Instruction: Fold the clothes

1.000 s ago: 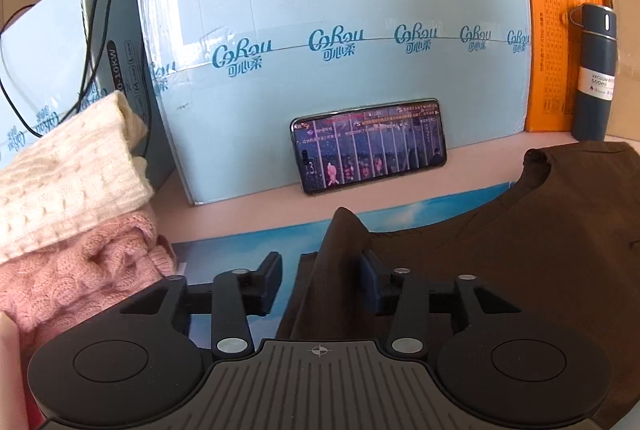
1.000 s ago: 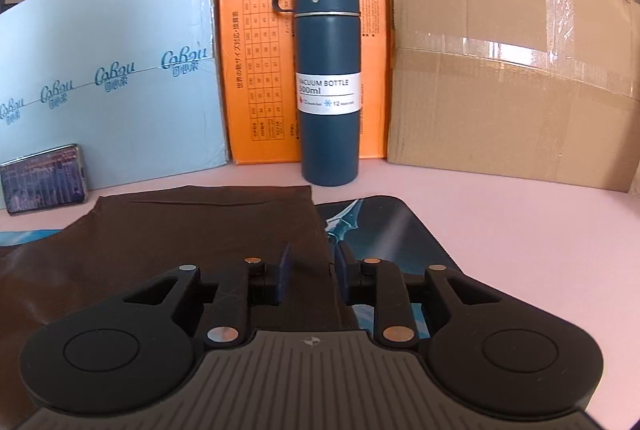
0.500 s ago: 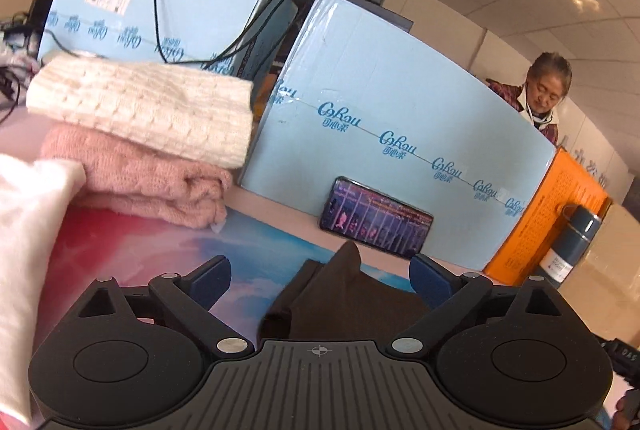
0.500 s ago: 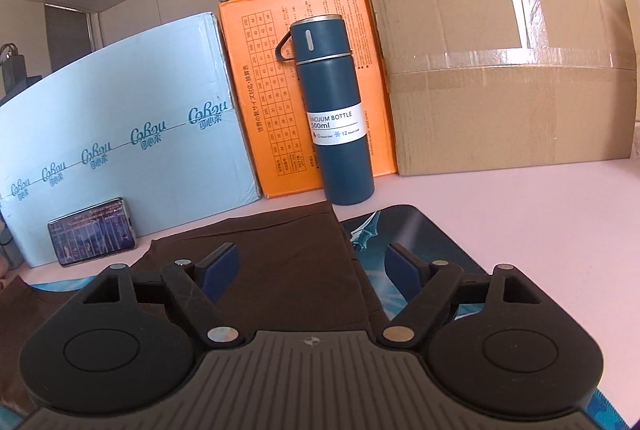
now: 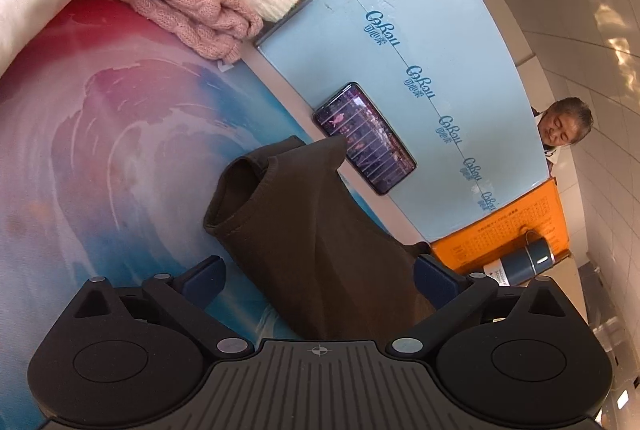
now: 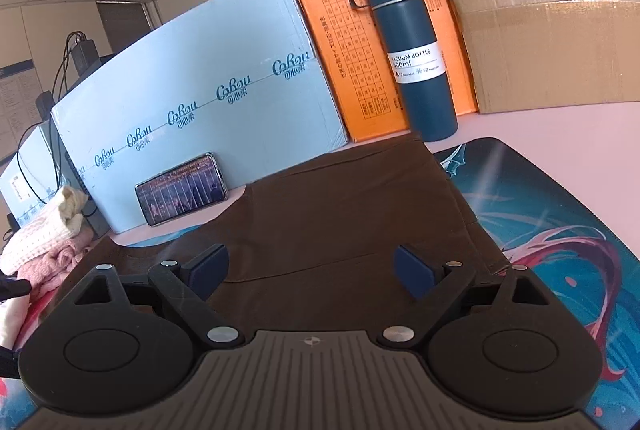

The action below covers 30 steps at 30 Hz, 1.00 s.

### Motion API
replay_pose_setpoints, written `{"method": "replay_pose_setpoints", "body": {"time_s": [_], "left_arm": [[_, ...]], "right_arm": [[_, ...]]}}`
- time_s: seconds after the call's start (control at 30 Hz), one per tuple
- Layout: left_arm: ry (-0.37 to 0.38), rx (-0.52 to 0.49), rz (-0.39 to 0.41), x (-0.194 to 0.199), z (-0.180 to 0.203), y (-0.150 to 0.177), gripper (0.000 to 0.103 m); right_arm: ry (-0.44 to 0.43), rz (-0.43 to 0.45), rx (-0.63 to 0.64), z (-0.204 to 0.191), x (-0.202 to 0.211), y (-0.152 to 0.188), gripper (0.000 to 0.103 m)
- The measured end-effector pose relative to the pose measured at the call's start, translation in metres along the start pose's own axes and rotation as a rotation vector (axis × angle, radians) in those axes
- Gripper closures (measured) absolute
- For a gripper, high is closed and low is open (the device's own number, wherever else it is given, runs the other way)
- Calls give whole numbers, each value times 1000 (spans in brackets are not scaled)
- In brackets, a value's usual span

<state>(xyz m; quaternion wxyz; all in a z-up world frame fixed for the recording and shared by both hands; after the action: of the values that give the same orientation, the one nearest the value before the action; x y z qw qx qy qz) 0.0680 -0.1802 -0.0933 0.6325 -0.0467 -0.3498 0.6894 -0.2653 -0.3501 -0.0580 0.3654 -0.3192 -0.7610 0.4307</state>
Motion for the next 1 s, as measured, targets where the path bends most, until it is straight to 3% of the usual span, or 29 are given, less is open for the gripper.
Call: {"method": "replay_pose_setpoints", "body": {"time_s": [0.23, 0.33, 0.37, 0.4, 0.47, 0.63, 0.77, 0.87, 1.0], "left_arm": [[-44, -92, 76, -41, 21, 6, 0], [-48, -176, 98, -45, 25, 9, 6], [-61, -192, 92, -46, 23, 10, 24], [-73, -207, 87, -47, 21, 10, 50], [-92, -234, 73, -50, 17, 11, 86], [19, -285, 83, -28, 32, 12, 95], [34, -305, 112, 2, 30, 9, 97], [-30, -335, 162, 23, 17, -5, 97], [-150, -401, 307, 54, 9, -40, 98]], "right_arm": [[-2, -51, -14, 4, -7, 8, 12], [-5, -55, -16, 4, -7, 9, 12], [-7, -57, -15, 3, -7, 9, 11], [-7, -57, -14, 3, -7, 9, 11], [-6, -55, -17, 3, -7, 9, 11], [-6, -39, -28, 4, -5, 7, 11], [-14, -10, -38, 4, -1, 4, 11], [-57, 9, -52, 1, 3, 1, 11], [-165, -40, -80, -12, 3, 6, 11]]}}
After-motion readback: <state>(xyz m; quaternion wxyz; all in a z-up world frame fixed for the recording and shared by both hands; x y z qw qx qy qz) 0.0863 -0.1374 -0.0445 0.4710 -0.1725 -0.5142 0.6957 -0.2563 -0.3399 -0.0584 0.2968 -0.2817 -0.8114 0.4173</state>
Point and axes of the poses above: each gripper's, at about its wrist camera, not at the fingertips, and x roughly against the way its jaws point, z to its right, y to its underside, the point moved 9 cm from there along -x, roughly the way its jaws point, and after that the axes turned 9 degrees about z, right-handed, at the moved point
